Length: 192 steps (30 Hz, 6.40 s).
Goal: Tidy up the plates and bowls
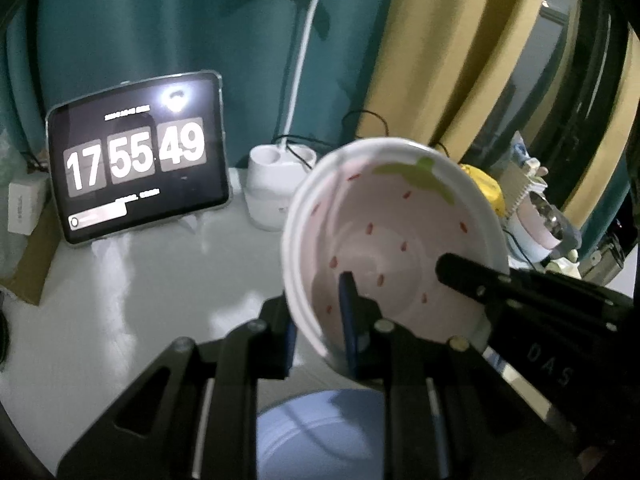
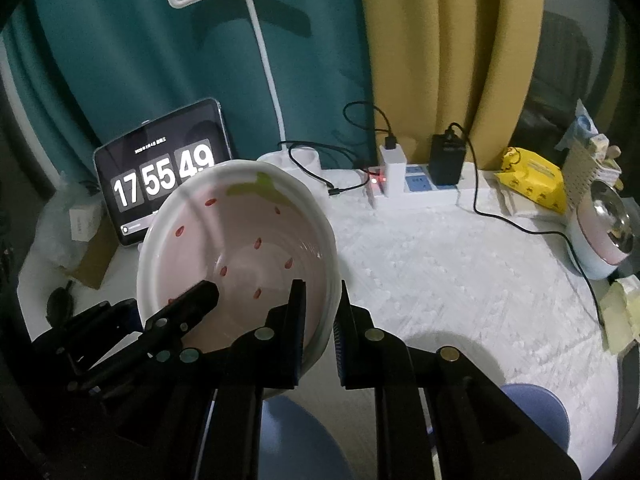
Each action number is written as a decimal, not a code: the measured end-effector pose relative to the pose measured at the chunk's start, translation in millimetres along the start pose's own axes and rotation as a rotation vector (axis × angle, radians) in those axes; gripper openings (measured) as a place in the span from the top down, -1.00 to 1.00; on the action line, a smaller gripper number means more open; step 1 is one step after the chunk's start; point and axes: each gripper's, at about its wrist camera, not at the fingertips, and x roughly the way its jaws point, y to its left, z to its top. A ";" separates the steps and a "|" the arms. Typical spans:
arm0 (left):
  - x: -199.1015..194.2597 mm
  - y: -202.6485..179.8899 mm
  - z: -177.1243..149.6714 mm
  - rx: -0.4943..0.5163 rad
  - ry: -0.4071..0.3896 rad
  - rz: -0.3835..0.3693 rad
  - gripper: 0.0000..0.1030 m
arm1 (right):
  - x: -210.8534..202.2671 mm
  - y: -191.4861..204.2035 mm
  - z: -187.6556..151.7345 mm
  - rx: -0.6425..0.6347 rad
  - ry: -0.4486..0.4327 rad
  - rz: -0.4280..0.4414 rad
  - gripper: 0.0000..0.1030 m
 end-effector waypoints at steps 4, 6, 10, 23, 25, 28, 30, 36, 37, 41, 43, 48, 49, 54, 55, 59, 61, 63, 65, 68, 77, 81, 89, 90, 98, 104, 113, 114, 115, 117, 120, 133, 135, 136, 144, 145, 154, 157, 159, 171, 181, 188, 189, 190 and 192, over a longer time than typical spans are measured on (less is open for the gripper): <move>-7.8 -12.0 -5.3 0.013 -0.002 -0.002 0.63 | -11.1 -6.5 -6.9 0.009 -0.006 0.002 0.73; -11.0 -17.5 -8.3 0.017 -0.001 -0.005 0.63 | -16.4 -9.9 -10.6 0.013 -0.010 0.002 0.73; -18.4 -31.0 -13.6 0.026 0.001 -0.010 0.63 | -26.9 -17.5 -17.5 0.020 -0.018 -0.001 0.73; -33.2 -84.2 -29.8 0.084 0.010 -0.039 0.63 | -68.1 -59.1 -43.7 0.062 -0.055 -0.010 0.73; -33.8 -91.8 -32.1 0.090 0.014 -0.043 0.63 | -72.3 -65.8 -47.3 0.072 -0.057 -0.012 0.73; -35.7 -101.3 -35.0 0.099 0.015 -0.048 0.63 | -78.6 -75.0 -53.7 0.082 -0.061 -0.014 0.73; -36.9 -106.8 -37.2 0.102 0.016 -0.053 0.63 | -82.0 -80.8 -57.9 0.087 -0.061 -0.014 0.73; -37.6 -121.8 -47.5 0.106 0.030 -0.069 0.63 | -90.6 -96.0 -71.7 0.104 -0.056 -0.015 0.73; -37.2 -124.6 -49.4 0.107 0.032 -0.071 0.63 | -91.5 -98.6 -74.2 0.106 -0.054 -0.016 0.73; -34.4 -135.5 -57.2 0.109 0.046 -0.084 0.63 | -94.6 -109.3 -84.5 0.116 -0.041 -0.023 0.73; -34.0 -142.4 -60.1 0.118 0.047 -0.087 0.63 | -96.0 -115.9 -90.0 0.122 -0.035 -0.026 0.73; -31.6 -155.8 -66.8 0.138 0.061 -0.092 0.63 | -98.0 -129.1 -101.0 0.141 -0.021 -0.030 0.73; -31.1 -157.6 -68.1 0.139 0.065 -0.092 0.63 | -98.2 -131.7 -103.4 0.144 -0.018 -0.030 0.73; -29.3 -164.5 -75.7 0.157 0.081 -0.086 0.63 | -97.5 -140.6 -112.7 0.157 -0.003 -0.026 0.73; -29.0 -164.8 -77.2 0.159 0.084 -0.085 0.63 | -96.9 -141.3 -114.2 0.159 0.001 -0.025 0.73; -25.4 -167.8 -84.2 0.168 0.101 -0.079 0.63 | -93.1 -143.7 -120.3 0.152 0.022 -0.029 0.73; -22.5 -169.1 -88.2 0.173 0.112 -0.077 0.63 | -90.9 -144.9 -124.6 0.147 0.031 -0.036 0.73; -19.1 -171.3 -92.3 0.180 0.121 -0.071 0.63 | -88.5 -146.7 -128.2 0.149 0.041 -0.038 0.73; -15.8 -173.1 -95.9 0.187 0.131 -0.066 0.63 | -85.7 -149.3 -131.7 0.152 0.051 -0.041 0.73; -11.9 -176.0 -100.9 0.195 0.143 -0.062 0.63 | -82.9 -152.3 -135.1 0.155 0.060 -0.048 0.72; -5.7 -176.6 -106.4 0.200 0.167 -0.058 0.63 | -80.9 -155.1 -137.2 0.163 0.074 -0.040 0.71; -5.8 -177.0 -106.3 0.201 0.167 -0.057 0.62 | -81.3 -155.1 -137.2 0.163 0.071 -0.040 0.71; -8.2 -177.8 -106.6 0.189 0.173 -0.056 0.56 | -84.4 -151.1 -137.6 0.140 0.063 -0.046 0.61; -8.8 -177.7 -106.6 0.189 0.170 -0.050 0.55 | -85.1 -151.0 -137.4 0.137 0.060 -0.050 0.50; -18.0 -175.4 -105.1 0.183 0.147 -0.037 0.38 | -98.0 -146.7 -133.6 0.091 0.011 -0.100 0.39; -36.0 -173.9 -97.0 0.194 0.086 -0.031 0.34 | -99.4 -143.9 -134.1 0.091 0.012 -0.101 0.39; -45.0 -143.8 -87.0 0.155 0.051 0.007 0.31 | -112.0 -157.8 -129.4 0.114 -0.022 -0.115 0.38; -44.5 -140.2 -87.0 0.150 0.050 0.011 0.31 | -112.8 -161.0 -128.7 0.118 -0.024 -0.117 0.38; -43.8 -135.9 -87.1 0.144 0.051 0.016 0.31 | -113.4 -163.9 -128.4 0.122 -0.027 -0.118 0.38; -40.9 -127.4 -88.5 0.131 0.056 0.021 0.30 | -114.2 -170.8 -127.9 0.132 -0.030 -0.122 0.38; -33.4 -119.4 -90.5 0.109 0.078 0.012 0.30 | -113.3 -181.1 -128.2 0.147 -0.032 -0.122 0.38; -8.8 -133.3 -100.6 0.161 0.150 0.003 0.29 | -87.3 -192.0 -134.4 0.143 0.016 -0.063 0.38; -4.5 -133.6 -102.4 0.165 0.166 0.007 0.29 | -83.2 -192.7 -134.8 0.141 0.024 -0.060 0.38; -2.4 -133.7 -103.7 0.167 0.174 0.011 0.29 | -80.7 -193.4 -135.1 0.141 0.029 -0.059 0.38; 2.8 -134.7 -106.4 0.207 0.171 -0.014 0.29 | -67.0 -199.7 -139.8 0.143 0.044 -0.052 0.34; 3.1 -134.1 -106.7 0.210 0.168 -0.020 0.29 | -66.7 -200.3 -140.1 0.144 0.040 -0.047 0.34; 3.2 -130.4 -108.7 0.182 0.137 -0.042 0.29 | -66.6 -204.0 -141.2 0.166 0.020 -0.026 0.31; 1.1 -134.8 -111.1 0.201 0.115 -0.035 0.40 | -66.6 -204.8 -142.3 0.174 0.014 -0.011 0.32; -0.8 -140.3 -113.1 0.227 0.100 -0.028 0.56 | -67.2 -203.6 -143.3 0.175 0.004 -0.010 0.41; -5.4 -144.2 -116.7 0.241 0.060 -0.035 0.69 | -69.8 -189.3 -145.6 0.163 -0.033 -0.018 0.82; -9.6 -146.6 -115.6 0.225 0.074 -0.039 0.73 | -73.1 -185.0 -145.5 0.155 -0.031 -0.046 0.81; -12.4 -146.2 -116.1 0.204 0.081 -0.084 0.73 | -82.3 -186.0 -147.0 0.154 -0.043 -0.068 0.81; -14.1 -146.4 -116.0 0.203 0.076 -0.089 0.73 | -83.9 -185.8 -146.5 0.153 -0.046 -0.069 0.81; -15.5 -146.9 -115.8 0.203 0.073 -0.091 0.73 | -86.1 -185.5 -146.2 0.151 -0.051 -0.072 0.81; -19.4 -146.5 -114.5 0.202 0.063 -0.094 0.73 | -89.4 -184.9 -145.2 0.151 -0.057 -0.073 0.81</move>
